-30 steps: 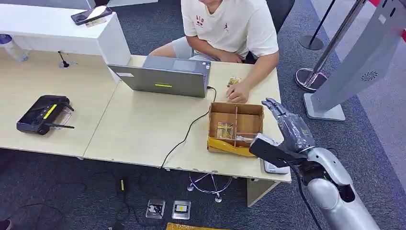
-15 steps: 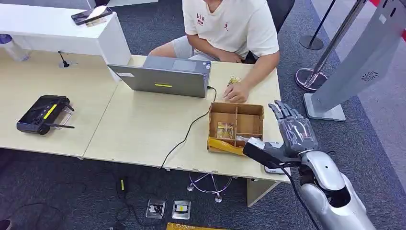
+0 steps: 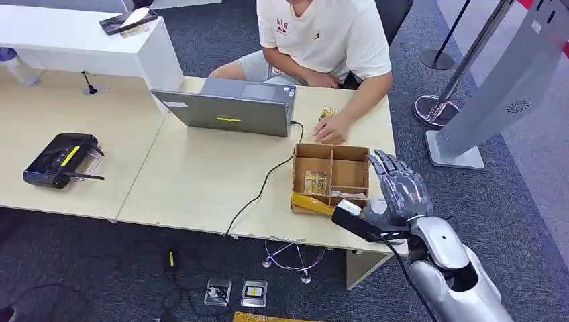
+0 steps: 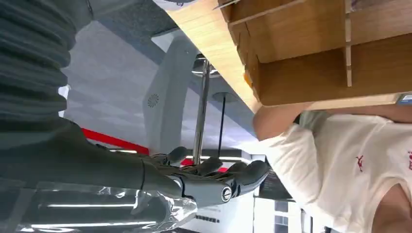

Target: Pass the card to the sensor for recognition and then transmit it.

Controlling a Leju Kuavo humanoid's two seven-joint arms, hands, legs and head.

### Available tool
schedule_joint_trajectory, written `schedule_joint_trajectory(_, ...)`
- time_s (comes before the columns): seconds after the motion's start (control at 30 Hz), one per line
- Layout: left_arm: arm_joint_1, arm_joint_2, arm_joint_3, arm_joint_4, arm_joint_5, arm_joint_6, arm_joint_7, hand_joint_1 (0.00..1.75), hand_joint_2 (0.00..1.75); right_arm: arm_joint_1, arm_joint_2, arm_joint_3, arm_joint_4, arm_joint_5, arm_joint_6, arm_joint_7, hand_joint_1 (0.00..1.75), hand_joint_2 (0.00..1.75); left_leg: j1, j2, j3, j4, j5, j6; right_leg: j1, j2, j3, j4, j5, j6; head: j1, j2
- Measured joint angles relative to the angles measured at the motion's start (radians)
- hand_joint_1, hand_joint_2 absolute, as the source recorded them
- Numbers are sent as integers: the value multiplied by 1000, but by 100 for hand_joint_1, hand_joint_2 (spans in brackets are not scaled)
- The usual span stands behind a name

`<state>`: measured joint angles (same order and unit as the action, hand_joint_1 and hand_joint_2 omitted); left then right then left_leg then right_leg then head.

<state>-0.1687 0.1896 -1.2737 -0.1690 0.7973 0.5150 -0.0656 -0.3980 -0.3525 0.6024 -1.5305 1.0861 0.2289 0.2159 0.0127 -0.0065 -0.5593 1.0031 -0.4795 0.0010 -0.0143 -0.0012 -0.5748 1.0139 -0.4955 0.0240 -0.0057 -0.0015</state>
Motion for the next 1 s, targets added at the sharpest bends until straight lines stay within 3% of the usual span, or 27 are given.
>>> schedule_joint_trajectory(0.17,0,0,0,0,-2,0,0,0,0,0,8,7,19,-12,-6,-6,0,175,0,0,0,0,0,0,0,0,0,0,0,0,0,0)
schedule_joint_trajectory(0.37,0,0,0,0,-5,0,-1,0,0,1,17,8,89,-13,-93,-42,0,175,0,0,0,0,0,0,0,0,0,0,0,0,0,0)
schedule_joint_trajectory(1.0,0,0,0,0,-11,0,-1,0,0,-29,76,7,342,-52,-265,-114,0,175,0,0,0,0,0,0,0,0,0,0,0,0,0,0)
